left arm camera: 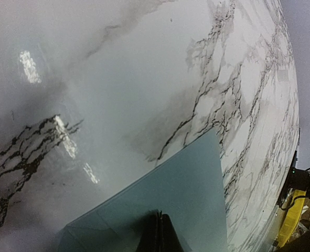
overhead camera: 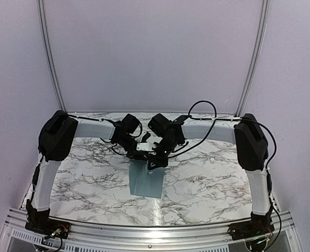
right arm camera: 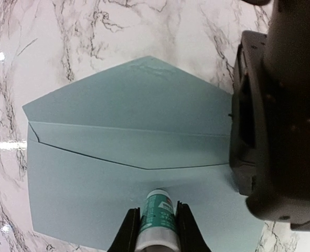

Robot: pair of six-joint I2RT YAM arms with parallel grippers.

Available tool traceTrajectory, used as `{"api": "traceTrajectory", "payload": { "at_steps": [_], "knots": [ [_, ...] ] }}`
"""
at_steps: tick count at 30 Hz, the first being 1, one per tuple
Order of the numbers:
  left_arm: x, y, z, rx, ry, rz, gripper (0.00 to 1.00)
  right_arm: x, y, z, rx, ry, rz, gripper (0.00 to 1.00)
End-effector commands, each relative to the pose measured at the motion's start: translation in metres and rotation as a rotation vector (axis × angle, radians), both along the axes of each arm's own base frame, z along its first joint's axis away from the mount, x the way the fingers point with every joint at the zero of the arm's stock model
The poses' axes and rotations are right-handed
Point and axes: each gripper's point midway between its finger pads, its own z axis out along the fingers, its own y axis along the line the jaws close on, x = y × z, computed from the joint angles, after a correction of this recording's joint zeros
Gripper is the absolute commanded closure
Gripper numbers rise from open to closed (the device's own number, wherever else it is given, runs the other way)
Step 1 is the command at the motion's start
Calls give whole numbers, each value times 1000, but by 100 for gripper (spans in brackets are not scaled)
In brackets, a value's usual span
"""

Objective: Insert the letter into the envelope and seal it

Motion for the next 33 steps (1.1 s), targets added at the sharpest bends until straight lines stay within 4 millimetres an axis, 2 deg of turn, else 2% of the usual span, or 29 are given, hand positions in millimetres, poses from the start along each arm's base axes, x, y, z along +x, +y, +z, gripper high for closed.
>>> {"api": "traceTrajectory", "payload": {
  "at_steps": [1,6,10,15,24,29,33],
  "knots": [
    [-20,19,-49,130,83,-2,100,-31,13,-6,17,104,83,100],
    [-19,20,-48,133,80,-2,100,-47,11,-5,1,145,123,100],
    [-18,19,-49,134,80,-2,100,-50,8,-5,-3,138,125,100],
    [-18,19,-46,129,81,0,100,-21,6,-9,-29,28,42,100],
    [-21,19,-45,126,85,-6,100,28,4,1,14,-33,-81,100],
    [-20,18,-45,126,84,-5,100,43,1,-2,0,-55,-120,100],
    [-21,19,-45,128,84,-5,100,39,5,9,30,-41,-108,100]
  ]
}}
